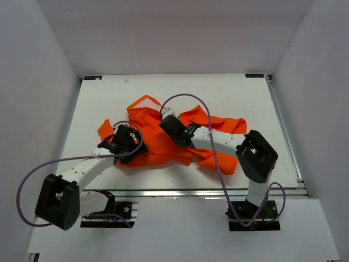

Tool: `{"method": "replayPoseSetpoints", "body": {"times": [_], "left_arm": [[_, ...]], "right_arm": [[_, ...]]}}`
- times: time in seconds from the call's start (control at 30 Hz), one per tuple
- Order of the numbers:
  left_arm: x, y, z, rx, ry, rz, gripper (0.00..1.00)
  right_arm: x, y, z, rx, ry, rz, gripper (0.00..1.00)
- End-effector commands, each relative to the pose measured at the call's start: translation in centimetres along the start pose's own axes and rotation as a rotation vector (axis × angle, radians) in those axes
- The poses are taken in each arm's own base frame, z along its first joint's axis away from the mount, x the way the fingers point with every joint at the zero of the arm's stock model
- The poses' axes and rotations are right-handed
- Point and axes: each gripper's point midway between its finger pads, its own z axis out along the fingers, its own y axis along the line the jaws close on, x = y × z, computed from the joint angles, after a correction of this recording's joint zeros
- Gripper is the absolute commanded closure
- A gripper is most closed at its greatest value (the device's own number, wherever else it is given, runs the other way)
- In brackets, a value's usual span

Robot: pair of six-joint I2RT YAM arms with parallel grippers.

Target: Zip up the jacket

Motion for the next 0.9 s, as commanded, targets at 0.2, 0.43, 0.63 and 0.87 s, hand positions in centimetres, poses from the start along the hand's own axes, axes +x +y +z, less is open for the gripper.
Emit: {"method": "replayPoseSetpoints", "body": {"times": [0.2,0.43,0.63,0.87], "left_arm": [[-2.0,1.7,1.0,-0.135,-0.089,-0.014,0.02],[-2.6,3.0,0.3,-0.191,-0.132,-0.017,0.02],[-4.1,1.2,-0.8,-0.156,-0.137,0.029,0.02],[-4.9,-2.9,-4.2,-0.032,-0.147,0.195,0.02]], "right_arm": [[-4.1,-11.6,-2.8,0.226,-0.172,0.38,1.0],[1.7,-28.4,-2.9,0.318,-0.116,0.798,1.0],[2.6,-31.3,-4.7,0.301,-0.072,0.784,0.34],[1.8,-25.2,-10.2,0.18,-0.188,0.649,0.11]]}}
